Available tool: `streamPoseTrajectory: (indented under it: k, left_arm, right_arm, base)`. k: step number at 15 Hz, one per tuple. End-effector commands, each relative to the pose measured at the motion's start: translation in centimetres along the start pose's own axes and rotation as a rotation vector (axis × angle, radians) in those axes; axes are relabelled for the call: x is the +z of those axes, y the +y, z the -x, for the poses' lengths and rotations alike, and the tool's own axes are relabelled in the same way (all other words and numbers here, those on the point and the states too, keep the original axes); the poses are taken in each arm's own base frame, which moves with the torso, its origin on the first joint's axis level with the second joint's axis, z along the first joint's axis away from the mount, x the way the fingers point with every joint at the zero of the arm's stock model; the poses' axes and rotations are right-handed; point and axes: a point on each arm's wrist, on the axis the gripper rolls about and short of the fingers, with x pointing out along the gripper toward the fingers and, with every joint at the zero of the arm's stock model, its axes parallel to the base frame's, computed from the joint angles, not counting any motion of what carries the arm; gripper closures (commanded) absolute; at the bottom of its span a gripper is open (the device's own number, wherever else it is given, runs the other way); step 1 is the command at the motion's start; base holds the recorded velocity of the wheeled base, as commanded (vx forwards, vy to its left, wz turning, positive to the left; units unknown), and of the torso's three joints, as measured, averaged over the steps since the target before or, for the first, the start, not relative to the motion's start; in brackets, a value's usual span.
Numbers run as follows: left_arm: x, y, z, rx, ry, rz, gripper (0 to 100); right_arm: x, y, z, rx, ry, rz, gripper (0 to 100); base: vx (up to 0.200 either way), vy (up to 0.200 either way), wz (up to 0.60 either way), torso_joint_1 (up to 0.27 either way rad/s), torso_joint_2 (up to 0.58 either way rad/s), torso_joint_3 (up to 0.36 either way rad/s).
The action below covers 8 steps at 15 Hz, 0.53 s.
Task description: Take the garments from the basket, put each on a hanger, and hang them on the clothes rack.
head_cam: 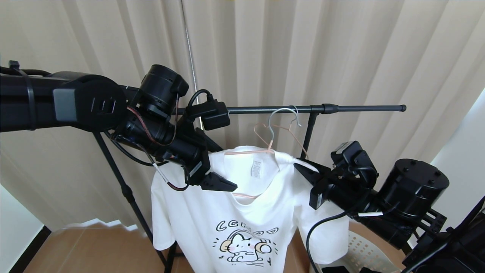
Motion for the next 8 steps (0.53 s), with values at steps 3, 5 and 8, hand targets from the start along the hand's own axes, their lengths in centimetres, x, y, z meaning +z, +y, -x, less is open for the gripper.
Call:
streamPoseTrajectory:
  k: [3,5,8]
  left_arm:
    - [0.02,-0.06,-0.08,-0.003,0.001,0.0,0]
    - [-0.16,-0.23,-0.16,-0.009,0.007,0.004,100]
    - [-0.4,-0.29,-0.37,-0.01,0.005,0.002,100]
  right_arm:
    - [0.13,0.0,0.03,0.0,-0.006,0.0,100]
    - [0.13,0.0,0.03,0.0,-0.006,0.0,100]
    - [0.15,0.0,0.01,0.0,-0.006,0.0,100]
  base:
    - [0.0,0.0,0.0,0.0,0.0,0.0]
    - [0.0,0.0,0.0,0.0,0.0,0.0]
    - [0.0,0.0,0.0,0.0,0.0,0.0]
